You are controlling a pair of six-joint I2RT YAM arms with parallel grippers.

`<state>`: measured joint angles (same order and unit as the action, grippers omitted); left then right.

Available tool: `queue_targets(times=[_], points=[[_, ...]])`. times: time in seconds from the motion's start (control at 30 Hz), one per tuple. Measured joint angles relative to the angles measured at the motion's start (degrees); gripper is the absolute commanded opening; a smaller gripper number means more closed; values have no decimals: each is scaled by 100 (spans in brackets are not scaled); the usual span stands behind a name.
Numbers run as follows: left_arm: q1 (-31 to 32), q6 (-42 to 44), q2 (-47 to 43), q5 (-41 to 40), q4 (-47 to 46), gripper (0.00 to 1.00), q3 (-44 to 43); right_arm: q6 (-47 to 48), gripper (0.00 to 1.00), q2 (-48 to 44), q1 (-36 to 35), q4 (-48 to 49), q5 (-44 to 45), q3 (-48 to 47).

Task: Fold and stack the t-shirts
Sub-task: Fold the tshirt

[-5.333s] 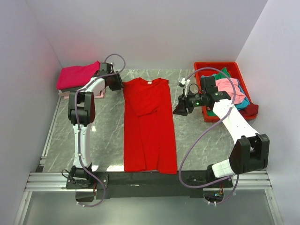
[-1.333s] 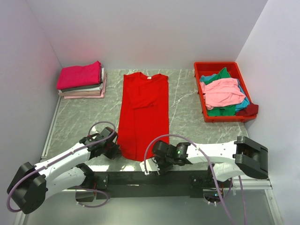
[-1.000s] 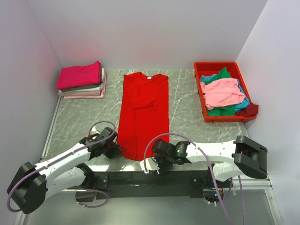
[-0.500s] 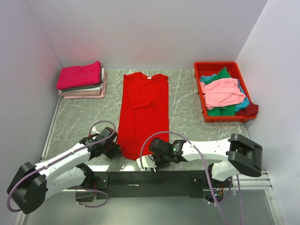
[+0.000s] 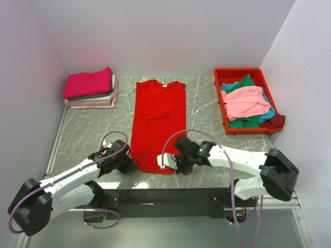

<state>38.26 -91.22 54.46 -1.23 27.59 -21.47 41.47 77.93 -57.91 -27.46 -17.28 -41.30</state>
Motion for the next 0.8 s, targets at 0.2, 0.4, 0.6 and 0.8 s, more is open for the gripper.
queue_targets(times=[0.2,0.4,0.6,0.8], points=[[-190,376,560,50,-229,0,-549,367,0,-313,804,-439,-487,-634],[-474,743,855,114,-339,0,-1274,713,0,-44,1478,-780,-680,-1410],[-1117,1193,1119,146,-356,0,-1893,833,0,791,2009,-835,-745,-2323],[-1880,1703,2159,280,-625,0,-2520,828,0,1628,2496,-787,-706,-3016]])
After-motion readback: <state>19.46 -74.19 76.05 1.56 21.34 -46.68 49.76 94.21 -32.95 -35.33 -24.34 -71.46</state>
